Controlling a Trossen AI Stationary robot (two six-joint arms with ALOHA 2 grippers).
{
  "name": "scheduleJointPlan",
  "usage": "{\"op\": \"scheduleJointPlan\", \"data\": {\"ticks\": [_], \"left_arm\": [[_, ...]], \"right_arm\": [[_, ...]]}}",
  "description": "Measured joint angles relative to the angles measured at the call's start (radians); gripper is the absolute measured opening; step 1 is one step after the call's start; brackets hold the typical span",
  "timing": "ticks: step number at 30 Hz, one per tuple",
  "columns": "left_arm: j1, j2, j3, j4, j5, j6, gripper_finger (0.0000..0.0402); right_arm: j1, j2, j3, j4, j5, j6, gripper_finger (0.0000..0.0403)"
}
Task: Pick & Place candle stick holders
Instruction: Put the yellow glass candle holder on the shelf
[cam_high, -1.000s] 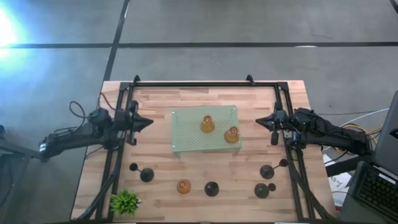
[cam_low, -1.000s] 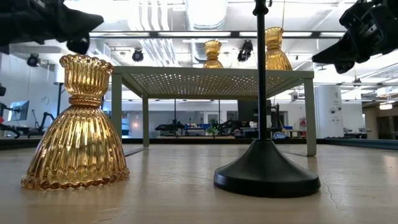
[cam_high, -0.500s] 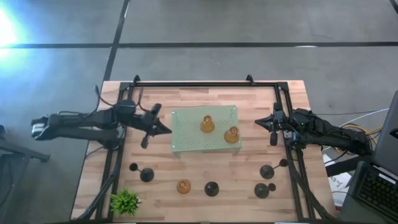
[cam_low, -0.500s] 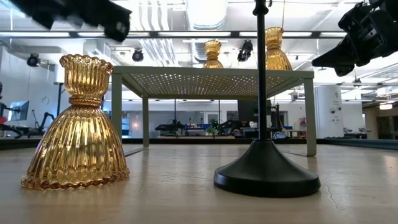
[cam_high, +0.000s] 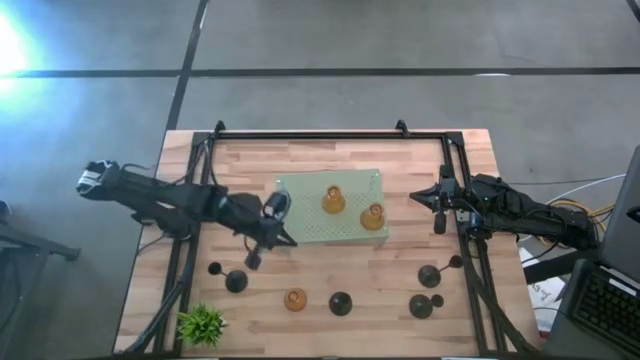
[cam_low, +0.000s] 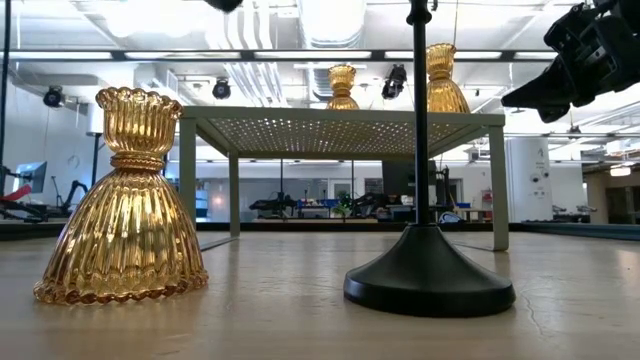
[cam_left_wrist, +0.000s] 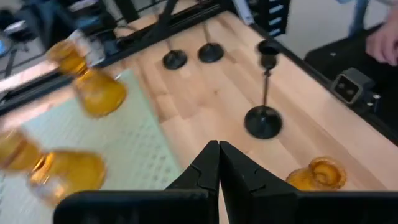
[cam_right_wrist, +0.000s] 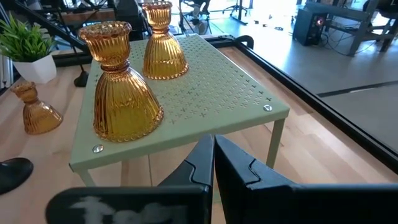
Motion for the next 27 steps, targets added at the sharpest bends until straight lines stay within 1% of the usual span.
{"op": "scheduleJointPlan", "data": {"ticks": [3,7,12,20,27], "left_arm": [[-0.043,0.045,0.043,-0.047,-0.014,-0.002,0.0009],[-0.09,0.093,0.096,-0.153,-0.035,-0.042,0.0009],[-0.145,0.132,0.142,-0.238,-0.043,-0.1,0.0009],[-0.234,0.185,0.153,-0.277,-0.046,-0.145,0.0009],[-0.246,0.268,0.152,-0.276,-0.05,-0.148,0.0009]], "right_arm": [[0.0,0.0,0.0,0.0,0.0,0.0,0.0009],[0.0,0.0,0.0,0.0,0.0,0.0,0.0009],[0.0,0.0,0.0,0.0,0.0,0.0,0.0009],[0.0,0.0,0.0,0.0,0.0,0.0,0.0009],[0.0,0.0,0.0,0.0,0.0,0.0,0.0009]]}}
